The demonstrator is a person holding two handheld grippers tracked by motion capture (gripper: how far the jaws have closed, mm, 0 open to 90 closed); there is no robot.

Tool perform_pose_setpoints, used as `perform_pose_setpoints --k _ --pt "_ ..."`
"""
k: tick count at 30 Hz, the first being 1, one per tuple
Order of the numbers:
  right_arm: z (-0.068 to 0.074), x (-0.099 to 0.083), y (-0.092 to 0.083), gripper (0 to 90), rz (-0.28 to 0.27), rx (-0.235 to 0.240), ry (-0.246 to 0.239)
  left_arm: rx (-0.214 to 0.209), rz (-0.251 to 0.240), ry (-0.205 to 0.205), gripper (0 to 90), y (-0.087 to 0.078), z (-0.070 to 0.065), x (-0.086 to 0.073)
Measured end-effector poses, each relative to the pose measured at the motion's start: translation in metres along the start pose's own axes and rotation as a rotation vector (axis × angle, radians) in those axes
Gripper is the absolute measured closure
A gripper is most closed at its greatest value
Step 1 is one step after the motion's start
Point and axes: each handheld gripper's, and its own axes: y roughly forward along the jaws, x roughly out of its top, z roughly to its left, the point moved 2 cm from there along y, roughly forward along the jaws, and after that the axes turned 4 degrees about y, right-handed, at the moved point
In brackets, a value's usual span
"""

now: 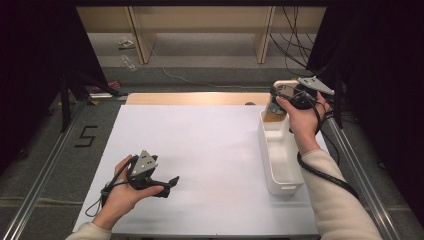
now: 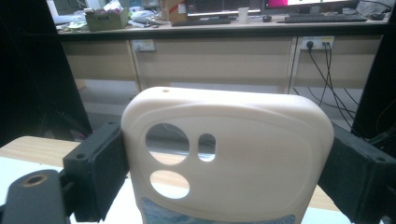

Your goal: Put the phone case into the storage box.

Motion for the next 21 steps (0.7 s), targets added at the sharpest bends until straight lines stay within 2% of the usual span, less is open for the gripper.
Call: perform_pose_setpoints --k 21 --pt "0.0006 0.0000 0.0095 12.2 0.015 -0.012 -0.008 0.001 -0.001 0.000 1.2 0.0001 0.0005 -0.0002"
